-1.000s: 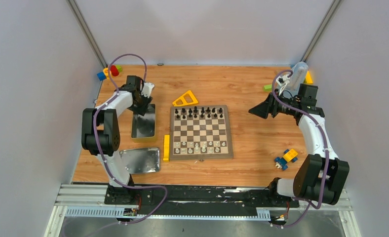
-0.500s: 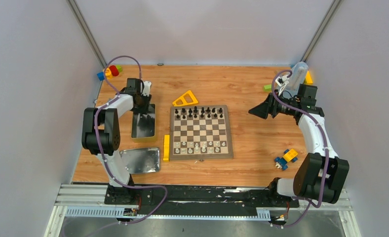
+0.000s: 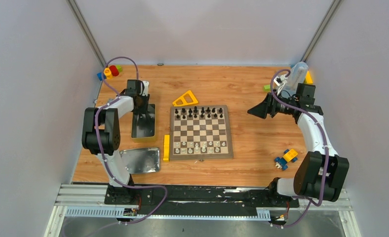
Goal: Set up the chess pieces on the board
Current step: Pick up the chess piece from the storage box.
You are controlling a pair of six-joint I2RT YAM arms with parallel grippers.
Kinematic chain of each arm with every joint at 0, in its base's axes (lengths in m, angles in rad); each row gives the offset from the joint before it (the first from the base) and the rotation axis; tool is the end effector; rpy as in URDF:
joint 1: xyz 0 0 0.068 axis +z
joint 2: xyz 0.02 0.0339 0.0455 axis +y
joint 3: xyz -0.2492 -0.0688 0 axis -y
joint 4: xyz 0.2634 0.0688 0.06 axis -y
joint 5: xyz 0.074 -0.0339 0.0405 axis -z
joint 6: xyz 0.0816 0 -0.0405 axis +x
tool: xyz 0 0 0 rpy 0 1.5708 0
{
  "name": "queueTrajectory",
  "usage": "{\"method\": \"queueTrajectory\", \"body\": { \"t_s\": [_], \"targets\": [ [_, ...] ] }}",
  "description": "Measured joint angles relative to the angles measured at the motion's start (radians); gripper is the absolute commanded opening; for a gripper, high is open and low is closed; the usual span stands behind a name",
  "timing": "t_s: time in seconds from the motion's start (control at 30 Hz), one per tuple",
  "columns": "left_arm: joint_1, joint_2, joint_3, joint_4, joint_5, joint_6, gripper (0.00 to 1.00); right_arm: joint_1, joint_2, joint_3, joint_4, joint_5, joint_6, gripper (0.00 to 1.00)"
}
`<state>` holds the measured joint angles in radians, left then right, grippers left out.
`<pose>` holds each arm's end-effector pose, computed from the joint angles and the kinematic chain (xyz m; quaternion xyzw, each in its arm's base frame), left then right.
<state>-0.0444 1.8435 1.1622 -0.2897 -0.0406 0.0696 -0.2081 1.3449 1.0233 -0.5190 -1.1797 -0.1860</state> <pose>0.4170 -0.0152 0.1058 0.0484 0.9540 0.0231 0.2951 0.3122 0.0112 0.2517 -0.1900 0.7784 0.4514 0.3927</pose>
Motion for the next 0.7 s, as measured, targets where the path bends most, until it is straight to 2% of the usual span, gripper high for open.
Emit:
{"method": "queueTrajectory", "body": {
  "t_s": [0.7],
  "targets": [
    [0.006,-0.002,-0.038,0.092,-0.04,-0.013,0.31,0.011,0.015,0.006,-0.016,0.0,-0.004,0.68]
  ]
}}
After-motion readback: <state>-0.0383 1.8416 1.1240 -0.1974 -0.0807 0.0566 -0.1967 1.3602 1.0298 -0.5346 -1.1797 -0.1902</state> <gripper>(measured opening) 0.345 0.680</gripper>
